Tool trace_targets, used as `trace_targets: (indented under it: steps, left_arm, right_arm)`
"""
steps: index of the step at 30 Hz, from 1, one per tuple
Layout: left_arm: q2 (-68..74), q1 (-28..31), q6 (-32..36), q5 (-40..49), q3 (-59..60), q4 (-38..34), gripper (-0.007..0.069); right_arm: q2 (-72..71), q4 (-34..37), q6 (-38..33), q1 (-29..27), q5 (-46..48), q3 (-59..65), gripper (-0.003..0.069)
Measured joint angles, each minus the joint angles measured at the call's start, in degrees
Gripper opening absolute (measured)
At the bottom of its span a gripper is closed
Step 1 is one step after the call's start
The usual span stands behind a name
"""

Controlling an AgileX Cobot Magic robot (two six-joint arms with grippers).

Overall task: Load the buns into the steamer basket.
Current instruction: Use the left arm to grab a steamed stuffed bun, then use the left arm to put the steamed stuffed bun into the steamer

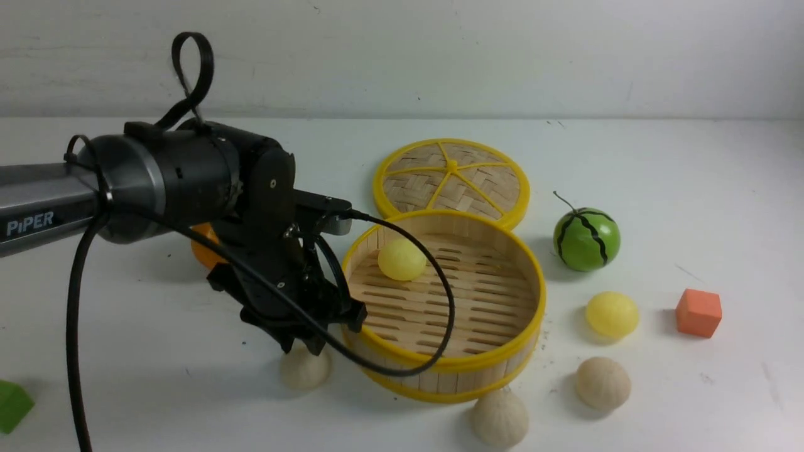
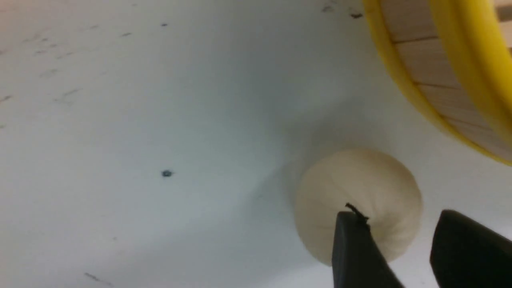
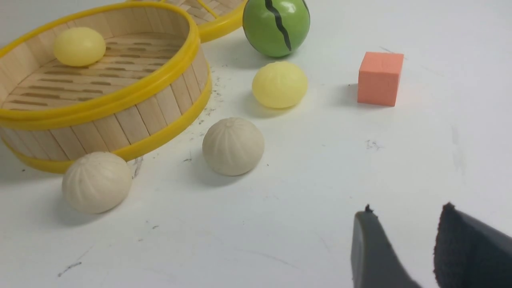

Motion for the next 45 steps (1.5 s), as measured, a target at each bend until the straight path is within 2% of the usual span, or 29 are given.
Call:
trace_targets:
  steps: [13, 26, 28, 32, 33, 34, 35, 38, 42, 45]
  left_arm:
    - [0.66, 0.0, 0.74, -2.62, -0.11, 2.11, 0.0269]
    - [3.07, 0.0, 0.79, -1.64, -0.13, 2.14, 0.0262]
    - [3.52, 0.0, 0.79, -1.09, -0.24, 2.14, 0.0233]
    - [3.89, 0.0, 0.79, 0.07, -0.7, 1.94, 0.0107]
    - [3.89, 0.0, 0.79, 0.15, -0.7, 1.95, 0.01]
    - [3.89, 0.0, 0.79, 0.89, -1.17, 1.95, 0.0034]
    - [3.77, 0.0, 0.79, 1.51, -1.45, 1.93, 0.0006]
    - [3.24, 0.0, 0.72, 3.57, -2.44, 1.88, -0.0012]
    - [0.98, 0.0, -0.61, 10.5, -5.63, 1.51, -0.0012]
    - [-1.64, 0.0, -0.53, 13.55, -10.52, -0.95, -0.0012]
  right_arm:
    - [0.0, 0.0, 0.0, 0.0, 0.0, 0.0, 0.0239]
    - [0.0, 0.0, 0.0, 0.0, 0.0, 0.0, 0.0239]
    - [0.0, 0.0, 0.0, 0.0, 0.0, 0.0, 0.0239]
    - [0.0, 0.0, 0.0, 0.0, 0.0, 0.0, 0.0239]
    - [0.0, 0.0, 0.0, 0.0, 0.0, 0.0, 0.0239]
    - [0.0, 0.0, 0.0, 0.0, 0.0, 0.0, 0.0239]
    - [0.0, 0.0, 0.0, 0.0, 0.0, 0.0, 0.0239]
    - [0.0, 0.0, 0.0, 0.0, 0.0, 0.0, 0.0239]
    - [0.0, 0.0, 0.0, 0.0, 0.0, 0.0, 0.0239]
    - [0.0, 0.0, 0.0, 0.0, 0.0, 0.0, 0.0239]
